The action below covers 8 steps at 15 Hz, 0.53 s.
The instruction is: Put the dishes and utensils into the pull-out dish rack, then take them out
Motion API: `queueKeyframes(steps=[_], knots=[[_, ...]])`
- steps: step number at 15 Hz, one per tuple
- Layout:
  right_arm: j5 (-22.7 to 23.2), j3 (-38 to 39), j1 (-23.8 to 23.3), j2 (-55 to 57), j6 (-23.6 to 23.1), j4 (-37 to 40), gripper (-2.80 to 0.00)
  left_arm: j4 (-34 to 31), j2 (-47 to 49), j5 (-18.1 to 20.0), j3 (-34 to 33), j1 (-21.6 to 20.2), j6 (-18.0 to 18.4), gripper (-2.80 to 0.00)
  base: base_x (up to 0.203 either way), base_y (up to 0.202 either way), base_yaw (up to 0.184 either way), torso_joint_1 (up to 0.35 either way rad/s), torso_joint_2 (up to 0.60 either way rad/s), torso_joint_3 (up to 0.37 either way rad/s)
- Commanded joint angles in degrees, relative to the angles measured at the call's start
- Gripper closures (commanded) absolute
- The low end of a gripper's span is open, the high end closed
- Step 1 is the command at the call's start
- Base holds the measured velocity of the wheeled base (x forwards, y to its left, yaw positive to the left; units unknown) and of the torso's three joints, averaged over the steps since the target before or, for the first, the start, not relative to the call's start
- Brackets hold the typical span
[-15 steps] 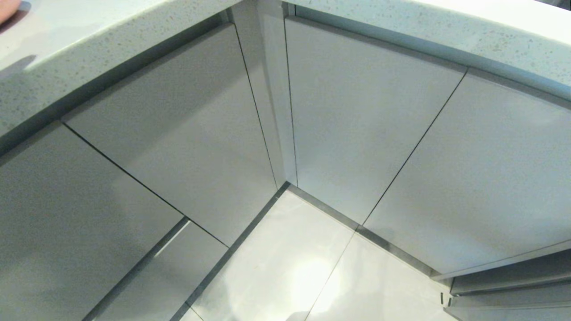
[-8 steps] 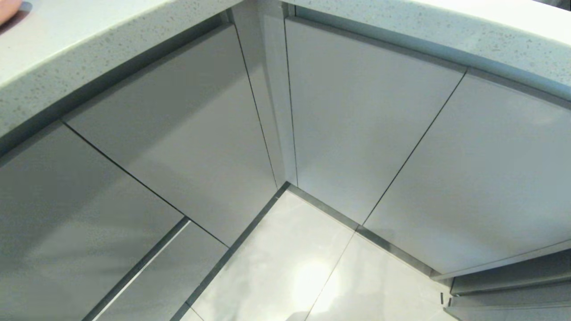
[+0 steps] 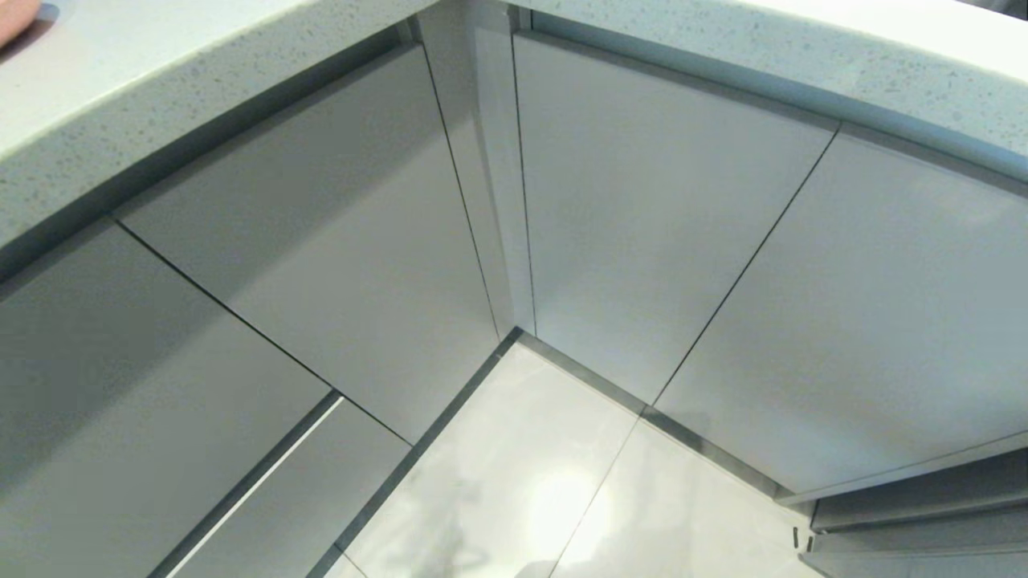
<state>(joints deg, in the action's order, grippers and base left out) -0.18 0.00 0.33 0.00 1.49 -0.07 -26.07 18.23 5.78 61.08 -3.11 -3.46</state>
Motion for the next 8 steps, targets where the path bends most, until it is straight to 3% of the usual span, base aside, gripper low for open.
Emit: queueKeyframes(steps=[1,3,5,8], knots=[[0.0,0.1,0.0,0.0,0.0,0.0,0.0,0.8,-4.3,-0.2,-5.2,0.5,-0.4,0.0,0.0,0.0,0.0,0.0,0.0,0.0],[0.0,0.1,0.0,0.0,0.0,0.0,0.0,1.3,-7.9,0.4,-11.2,2.3,3.3,0.0,0.0,0.0,0.0,0.0,0.0,0.0],[0.0,0.1,0.0,0.0,0.0,0.0,0.0,1.9,-12.0,0.6,-18.2,2.8,4.1,0.0,0.0,0.0,0.0,0.0,0.0,0.0],[0.0,0.0,0.0,0.0,0.0,0.0,0.0,10.4,-16.5,-0.1,-32.8,2.9,4.3,0.0,0.0,0.0,0.0,0.0,0.0,0.0]])
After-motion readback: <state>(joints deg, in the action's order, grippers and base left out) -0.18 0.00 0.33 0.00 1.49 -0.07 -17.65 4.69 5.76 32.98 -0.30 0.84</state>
